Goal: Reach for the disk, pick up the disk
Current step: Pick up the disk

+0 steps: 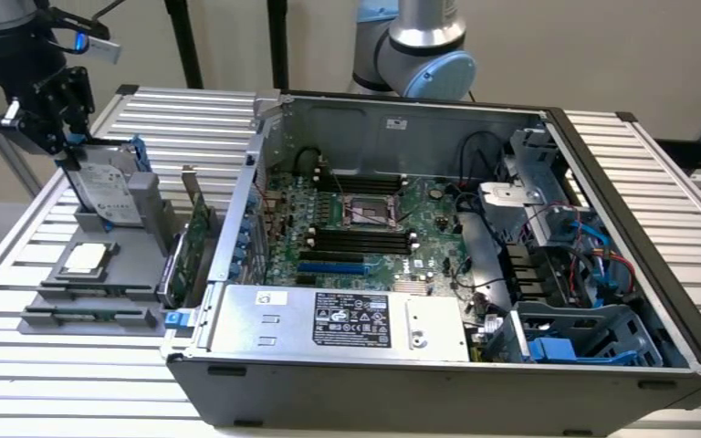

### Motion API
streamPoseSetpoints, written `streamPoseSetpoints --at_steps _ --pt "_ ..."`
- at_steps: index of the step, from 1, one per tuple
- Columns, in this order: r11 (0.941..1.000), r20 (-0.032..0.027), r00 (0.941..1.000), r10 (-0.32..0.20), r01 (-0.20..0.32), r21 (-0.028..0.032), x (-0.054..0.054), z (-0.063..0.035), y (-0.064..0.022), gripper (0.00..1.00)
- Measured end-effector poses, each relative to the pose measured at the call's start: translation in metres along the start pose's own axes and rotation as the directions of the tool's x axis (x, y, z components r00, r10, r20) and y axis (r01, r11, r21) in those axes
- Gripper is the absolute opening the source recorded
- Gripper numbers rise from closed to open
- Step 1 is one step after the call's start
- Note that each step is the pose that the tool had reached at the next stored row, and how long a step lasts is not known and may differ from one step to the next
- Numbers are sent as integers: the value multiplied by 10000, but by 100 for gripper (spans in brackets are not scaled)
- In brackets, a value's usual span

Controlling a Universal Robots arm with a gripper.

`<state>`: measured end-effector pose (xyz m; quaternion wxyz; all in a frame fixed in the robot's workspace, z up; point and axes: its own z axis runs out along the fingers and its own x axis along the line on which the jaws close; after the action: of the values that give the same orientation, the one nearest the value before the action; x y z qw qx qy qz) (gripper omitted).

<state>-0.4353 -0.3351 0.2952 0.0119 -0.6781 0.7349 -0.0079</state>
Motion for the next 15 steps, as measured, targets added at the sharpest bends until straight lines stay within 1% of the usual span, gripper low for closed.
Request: streamPoseSetpoints --at_steps 5,7,9,10,11,12,15 --pt "10000 -3 10000 -21 21 -56 0 8 0 48" --pt "10000 -4 10000 -27 27 -65 0 8 1 48" --pt "10000 -4 10000 -30 30 -65 0 9 0 46" --pt "10000 -6 10000 -31 31 -66 1 9 0 40" --pt "10000 -3 10000 -31 31 -65 1 9 0 40" --pt "10000 -3 10000 -31 31 -65 0 9 0 34" --pt "10000 -3 10000 -30 30 -64 1 9 0 34"
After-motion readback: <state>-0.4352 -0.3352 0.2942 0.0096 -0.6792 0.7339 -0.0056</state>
